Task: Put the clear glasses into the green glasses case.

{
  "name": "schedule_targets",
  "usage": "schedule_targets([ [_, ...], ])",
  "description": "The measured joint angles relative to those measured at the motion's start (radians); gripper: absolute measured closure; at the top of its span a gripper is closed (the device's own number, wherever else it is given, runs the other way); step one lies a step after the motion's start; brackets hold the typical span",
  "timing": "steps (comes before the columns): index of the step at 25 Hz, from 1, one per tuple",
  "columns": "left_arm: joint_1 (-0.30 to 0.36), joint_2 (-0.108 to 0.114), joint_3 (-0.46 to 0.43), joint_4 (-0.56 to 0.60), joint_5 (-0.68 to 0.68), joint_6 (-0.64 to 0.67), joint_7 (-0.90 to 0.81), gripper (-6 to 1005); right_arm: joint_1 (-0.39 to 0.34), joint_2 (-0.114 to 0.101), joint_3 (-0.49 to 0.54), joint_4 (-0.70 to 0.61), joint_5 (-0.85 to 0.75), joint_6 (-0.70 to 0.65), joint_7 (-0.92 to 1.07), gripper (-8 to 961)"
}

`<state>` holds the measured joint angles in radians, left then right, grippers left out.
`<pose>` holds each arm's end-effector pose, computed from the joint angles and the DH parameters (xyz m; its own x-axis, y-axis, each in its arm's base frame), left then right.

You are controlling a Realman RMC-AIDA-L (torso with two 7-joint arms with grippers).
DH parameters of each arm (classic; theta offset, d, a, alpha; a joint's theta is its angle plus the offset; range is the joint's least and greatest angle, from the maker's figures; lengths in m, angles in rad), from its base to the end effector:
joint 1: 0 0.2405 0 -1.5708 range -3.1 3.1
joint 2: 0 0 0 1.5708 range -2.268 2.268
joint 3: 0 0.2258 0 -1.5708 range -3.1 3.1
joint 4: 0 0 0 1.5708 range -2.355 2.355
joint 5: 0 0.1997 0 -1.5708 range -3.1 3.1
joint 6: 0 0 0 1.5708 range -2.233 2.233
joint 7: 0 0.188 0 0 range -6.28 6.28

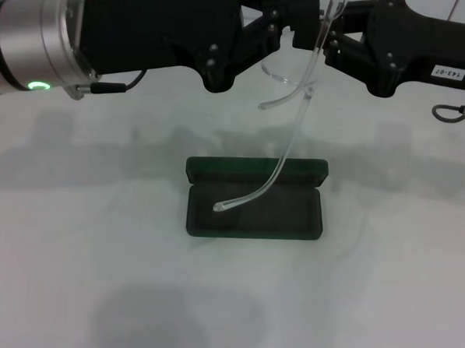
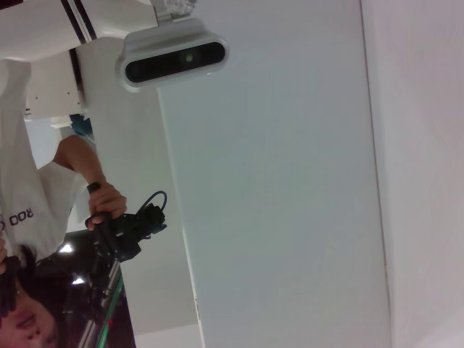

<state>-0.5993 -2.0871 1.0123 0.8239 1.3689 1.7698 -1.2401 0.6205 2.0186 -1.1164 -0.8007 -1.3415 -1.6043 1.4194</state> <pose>-0.0677 0.3104 0.0213 0.5755 -0.1576 0.8024 -0.0530 -0.9864 -0.1556 0.0752 0.3386 0.0162 0.6583 -0.0255 -0.7523 -0.1239 -0.9895 -0.0749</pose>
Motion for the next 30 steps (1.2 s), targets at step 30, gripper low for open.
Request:
schedule_targets([
  [30, 0.008, -0.005, 0.059, -0.008, -0.066, -0.147, 0.035, 972, 0.047, 0.008, -0.031, 0.049, 0.062, 0.144, -0.131, 842],
])
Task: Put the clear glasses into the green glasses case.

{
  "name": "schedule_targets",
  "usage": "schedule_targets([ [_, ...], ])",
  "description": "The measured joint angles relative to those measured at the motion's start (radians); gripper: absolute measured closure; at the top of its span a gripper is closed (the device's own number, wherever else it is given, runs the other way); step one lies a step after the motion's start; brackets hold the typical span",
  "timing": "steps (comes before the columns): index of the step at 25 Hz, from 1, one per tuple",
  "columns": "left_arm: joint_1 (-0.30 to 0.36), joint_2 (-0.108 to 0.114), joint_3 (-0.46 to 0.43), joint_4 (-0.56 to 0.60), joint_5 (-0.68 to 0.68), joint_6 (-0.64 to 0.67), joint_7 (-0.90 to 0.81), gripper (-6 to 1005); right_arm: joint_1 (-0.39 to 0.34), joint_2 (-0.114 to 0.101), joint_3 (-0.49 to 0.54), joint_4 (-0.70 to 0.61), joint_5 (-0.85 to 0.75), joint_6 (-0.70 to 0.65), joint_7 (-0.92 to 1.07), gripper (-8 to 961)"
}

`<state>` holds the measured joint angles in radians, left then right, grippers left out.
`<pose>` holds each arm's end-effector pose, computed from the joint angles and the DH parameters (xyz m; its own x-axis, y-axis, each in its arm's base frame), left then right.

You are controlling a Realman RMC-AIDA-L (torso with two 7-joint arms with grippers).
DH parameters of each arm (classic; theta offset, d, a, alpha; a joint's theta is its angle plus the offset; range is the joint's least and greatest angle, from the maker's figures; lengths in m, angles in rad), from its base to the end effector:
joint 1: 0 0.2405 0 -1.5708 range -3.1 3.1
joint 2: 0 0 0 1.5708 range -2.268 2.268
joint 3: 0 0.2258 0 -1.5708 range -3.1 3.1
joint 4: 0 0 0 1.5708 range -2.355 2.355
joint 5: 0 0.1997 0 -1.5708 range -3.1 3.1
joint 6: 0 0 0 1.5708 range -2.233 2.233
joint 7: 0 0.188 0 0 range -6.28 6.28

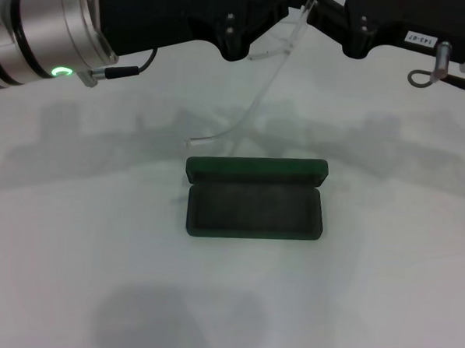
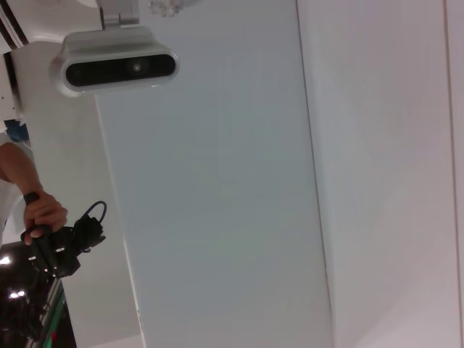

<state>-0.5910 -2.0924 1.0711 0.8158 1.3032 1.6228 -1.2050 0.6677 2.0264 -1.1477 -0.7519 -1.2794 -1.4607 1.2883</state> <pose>-0.0660 0.3309 0.0150 0.5818 -0.1694 0.7955 0.0338 -0.9722 -0.2318 0.0648 0.3650 0.0099 0.6564 0.0786 -0.7504 -0.1321 -0.9672 -0.2168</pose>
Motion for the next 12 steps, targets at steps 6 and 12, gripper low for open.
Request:
schedule_targets([
  [6, 0.0, 0.0, 0.001, 0.001, 0.0, -0.004, 0.0, 972, 0.005, 0.0, -0.001, 0.003, 0.0, 0.016, -0.008, 842],
  [12, 0.0, 0.002, 0.001, 0.004, -0.007, -0.005, -0.001, 972, 0.002, -0.001, -0.003, 0.003, 0.0, 0.022, -0.013, 842],
])
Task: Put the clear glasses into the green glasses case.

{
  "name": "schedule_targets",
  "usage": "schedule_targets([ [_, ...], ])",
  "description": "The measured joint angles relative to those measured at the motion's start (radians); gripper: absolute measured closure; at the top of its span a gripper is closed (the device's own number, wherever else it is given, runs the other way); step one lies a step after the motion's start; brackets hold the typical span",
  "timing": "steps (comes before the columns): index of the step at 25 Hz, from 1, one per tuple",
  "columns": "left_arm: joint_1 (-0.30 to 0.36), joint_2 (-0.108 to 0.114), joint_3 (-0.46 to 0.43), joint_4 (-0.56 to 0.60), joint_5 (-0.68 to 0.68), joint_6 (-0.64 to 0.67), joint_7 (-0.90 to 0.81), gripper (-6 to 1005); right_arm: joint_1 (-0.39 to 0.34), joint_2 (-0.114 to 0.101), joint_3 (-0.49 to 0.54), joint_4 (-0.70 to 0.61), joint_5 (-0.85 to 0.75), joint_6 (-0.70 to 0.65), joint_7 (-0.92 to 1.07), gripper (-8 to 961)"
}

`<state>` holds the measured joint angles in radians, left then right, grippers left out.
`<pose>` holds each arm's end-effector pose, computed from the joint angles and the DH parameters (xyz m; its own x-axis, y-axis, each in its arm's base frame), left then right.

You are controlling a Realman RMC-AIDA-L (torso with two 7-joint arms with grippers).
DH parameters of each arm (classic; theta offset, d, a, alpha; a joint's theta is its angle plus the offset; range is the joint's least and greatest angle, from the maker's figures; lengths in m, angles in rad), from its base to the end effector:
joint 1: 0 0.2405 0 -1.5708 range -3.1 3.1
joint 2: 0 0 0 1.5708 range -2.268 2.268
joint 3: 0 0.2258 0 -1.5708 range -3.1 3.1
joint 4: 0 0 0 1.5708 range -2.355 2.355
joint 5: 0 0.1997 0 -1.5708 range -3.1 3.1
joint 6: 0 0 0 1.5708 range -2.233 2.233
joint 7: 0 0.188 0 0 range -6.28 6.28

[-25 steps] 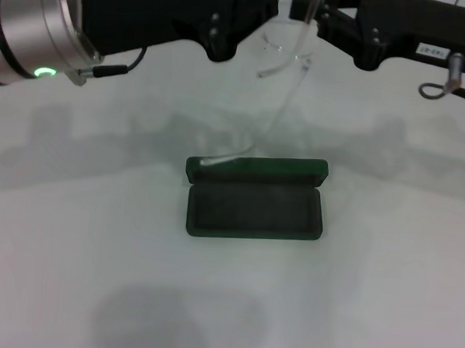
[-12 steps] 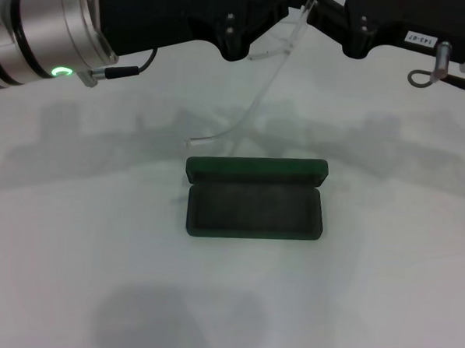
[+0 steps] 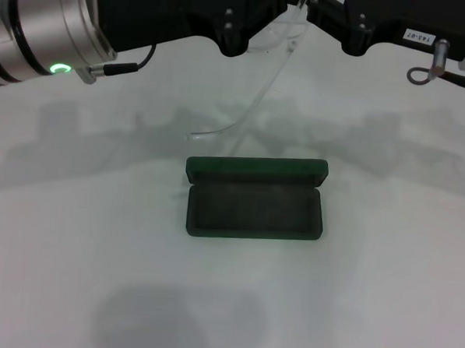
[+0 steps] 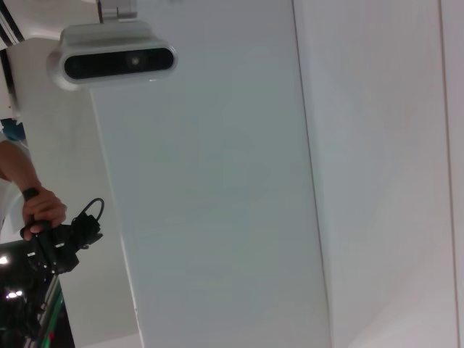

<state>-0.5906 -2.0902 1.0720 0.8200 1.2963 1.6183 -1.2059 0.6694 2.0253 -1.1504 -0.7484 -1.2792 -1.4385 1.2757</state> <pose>-0.0654 0.3321 0.0168 0.5796 -0.1741 0.7961 0.0357 -0.9705 -0.2383 0.0662 0.3688 0.0092 0.6642 0.0868 -0.7425 -0.1390 -0.9616 -0.2367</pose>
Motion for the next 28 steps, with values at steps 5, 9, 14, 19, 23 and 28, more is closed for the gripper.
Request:
schedule_targets([
  [5, 0.0, 0.0, 0.0, 0.0, -0.003, 0.0, -0.003, 972, -0.001, 0.0, -0.001, 0.0, 0.0, 0.014, -0.005, 843],
  [9, -0.004, -0.001, 0.01, -0.005, 0.0, 0.0, -0.003, 972, -0.002, 0.0, -0.002, 0.0, 0.0, 0.018, -0.011, 843],
  [14, -0.005, 0.0, 0.026, -0.004, -0.001, 0.0, -0.006, 972, 0.003, 0.002, -0.006, 0.0, 0.0, 0.025, -0.012, 843],
  [19, -0.005, -0.001, 0.026, -0.005, -0.002, -0.004, -0.005, 972, 0.007, 0.002, -0.035, 0.0, 0.01, 0.036, -0.013, 843],
  [23, -0.001, -0.002, 0.026, -0.006, -0.004, -0.019, 0.0, 972, 0.008, 0.003, -0.06, 0.0, 0.021, 0.042, -0.013, 843],
  [28, 0.001, -0.002, 0.026, -0.007, -0.005, -0.028, 0.003, 972, 0.009, 0.003, -0.068, 0.0, 0.026, 0.041, -0.013, 843],
])
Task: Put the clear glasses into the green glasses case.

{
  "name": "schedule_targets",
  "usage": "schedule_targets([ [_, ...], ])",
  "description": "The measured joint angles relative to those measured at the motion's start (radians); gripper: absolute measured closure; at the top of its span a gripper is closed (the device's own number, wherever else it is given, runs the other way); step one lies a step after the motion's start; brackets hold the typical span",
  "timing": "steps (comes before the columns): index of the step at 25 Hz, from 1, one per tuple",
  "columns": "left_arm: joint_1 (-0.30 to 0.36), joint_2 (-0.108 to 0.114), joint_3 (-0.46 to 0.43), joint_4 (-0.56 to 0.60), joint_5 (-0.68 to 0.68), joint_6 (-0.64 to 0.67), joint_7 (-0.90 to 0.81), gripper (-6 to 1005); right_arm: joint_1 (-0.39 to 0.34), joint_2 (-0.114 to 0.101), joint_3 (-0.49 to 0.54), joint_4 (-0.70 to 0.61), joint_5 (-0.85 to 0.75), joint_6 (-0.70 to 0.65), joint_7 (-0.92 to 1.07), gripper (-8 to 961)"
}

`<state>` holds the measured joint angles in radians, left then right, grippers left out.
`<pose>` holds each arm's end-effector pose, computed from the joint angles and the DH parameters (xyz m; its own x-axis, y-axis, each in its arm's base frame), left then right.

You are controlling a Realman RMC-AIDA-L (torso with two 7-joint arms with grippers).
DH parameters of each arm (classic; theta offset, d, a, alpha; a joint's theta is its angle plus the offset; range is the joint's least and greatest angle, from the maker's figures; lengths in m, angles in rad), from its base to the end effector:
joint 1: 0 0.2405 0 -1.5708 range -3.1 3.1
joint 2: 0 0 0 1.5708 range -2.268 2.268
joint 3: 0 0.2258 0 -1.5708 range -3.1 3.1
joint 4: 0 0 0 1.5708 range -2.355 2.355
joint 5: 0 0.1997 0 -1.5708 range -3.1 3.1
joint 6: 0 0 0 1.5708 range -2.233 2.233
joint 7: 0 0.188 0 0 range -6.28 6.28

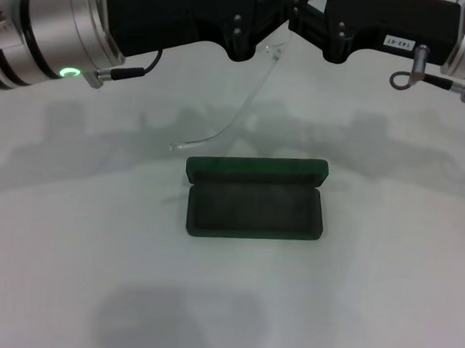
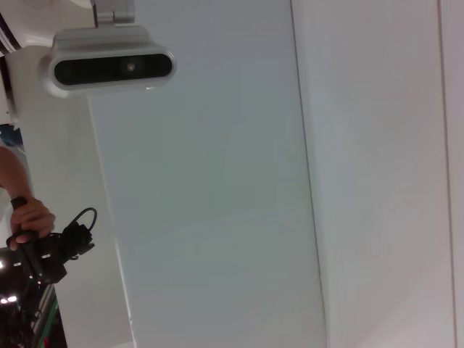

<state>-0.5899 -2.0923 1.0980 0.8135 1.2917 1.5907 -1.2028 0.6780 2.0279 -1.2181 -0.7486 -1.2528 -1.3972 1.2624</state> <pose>-0.0656 0.3336 0.0105 0.5909 -0.1615 0.7904 0.0466 -0.9713 -0.2334 0.0601 0.3679 -0.0028 0.6792 0.0888 -0.7286 -0.1217 -0.9653 -0.2310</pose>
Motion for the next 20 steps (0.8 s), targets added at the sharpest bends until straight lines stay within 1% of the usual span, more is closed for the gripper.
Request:
schedule_targets([
  [18, 0.012, 0.001, -0.001, 0.0, 0.0, 0.001, 0.002, 972, -0.014, -0.001, -0.004, -0.002, 0.025, -0.013, -0.014, 843],
  [20, 0.015, 0.001, -0.002, 0.003, 0.0, 0.003, 0.0, 972, -0.026, -0.001, -0.001, -0.009, 0.025, -0.011, -0.02, 843],
])
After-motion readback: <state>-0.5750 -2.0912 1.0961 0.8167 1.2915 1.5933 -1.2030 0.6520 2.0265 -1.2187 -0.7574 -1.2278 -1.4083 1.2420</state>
